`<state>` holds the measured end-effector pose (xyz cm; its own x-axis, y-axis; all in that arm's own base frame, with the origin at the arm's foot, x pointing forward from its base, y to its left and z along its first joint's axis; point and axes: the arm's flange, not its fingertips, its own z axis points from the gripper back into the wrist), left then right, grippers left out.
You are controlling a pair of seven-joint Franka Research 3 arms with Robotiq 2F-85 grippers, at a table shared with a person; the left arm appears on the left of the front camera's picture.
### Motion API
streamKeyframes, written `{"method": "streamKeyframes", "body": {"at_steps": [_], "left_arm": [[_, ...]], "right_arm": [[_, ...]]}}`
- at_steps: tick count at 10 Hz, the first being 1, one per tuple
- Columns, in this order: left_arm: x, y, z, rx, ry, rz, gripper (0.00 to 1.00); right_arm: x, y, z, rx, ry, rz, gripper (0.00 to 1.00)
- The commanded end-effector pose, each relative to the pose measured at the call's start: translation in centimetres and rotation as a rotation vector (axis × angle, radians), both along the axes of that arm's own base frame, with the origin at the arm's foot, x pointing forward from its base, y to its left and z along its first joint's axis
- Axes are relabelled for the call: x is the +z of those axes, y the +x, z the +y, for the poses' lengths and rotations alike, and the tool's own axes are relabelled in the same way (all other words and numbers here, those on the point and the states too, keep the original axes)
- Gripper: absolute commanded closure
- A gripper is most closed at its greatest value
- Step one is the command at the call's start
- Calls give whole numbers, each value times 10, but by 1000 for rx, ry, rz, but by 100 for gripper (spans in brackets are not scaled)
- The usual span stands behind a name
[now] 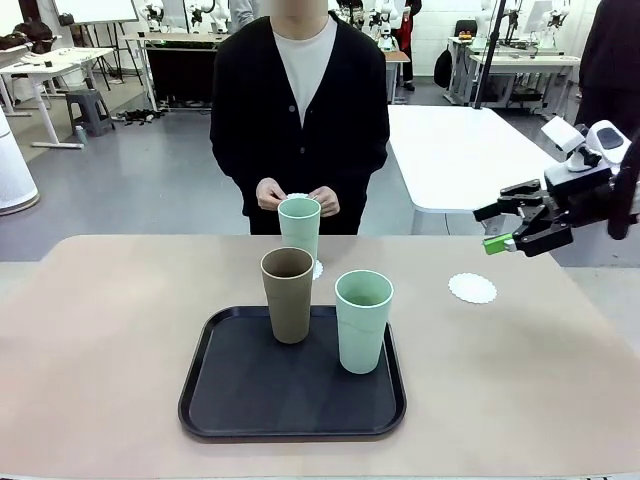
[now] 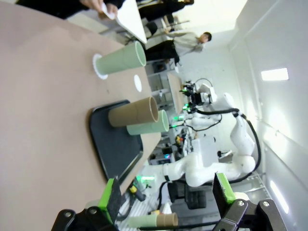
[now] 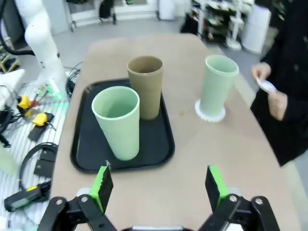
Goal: Place coasters on the table and set cups on them.
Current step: Take one Reusable plastic cup from the Flat Tray and place it on a coaster set by the human.
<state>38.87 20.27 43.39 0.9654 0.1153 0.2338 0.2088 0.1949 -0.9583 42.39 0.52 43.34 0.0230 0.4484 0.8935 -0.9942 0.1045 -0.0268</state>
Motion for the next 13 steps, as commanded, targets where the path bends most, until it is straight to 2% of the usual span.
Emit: {"method": "streamKeyframes", "body": {"at_steps": [1,3,6,8,10,11,12,13], "left_arm": [[1,-1,0,11,-3,-9,0],[1,-1,0,11,-3,-9,0],[1,-1,0,11,-3,-9,0],[1,-1,0,11,-3,-9,0],[1,-1,0,11,-3,-9,0],[1,-1,0,11,-3,-9,0],[1,-1,0,11,-3,-9,0],[1,-1,0,11,-3,-9,0]], "right_arm": [[-20,19,6,97,79,-25,0],[-35,12,12,65,85,-60,0],[-61,-7,22,142,75,-66,0],[-76,-19,30,202,58,-15,0],[-86,-26,35,212,51,7,0],[-89,-27,35,208,47,10,0],[-88,-27,35,135,34,8,0],[-87,-25,39,196,57,25,0]]}}
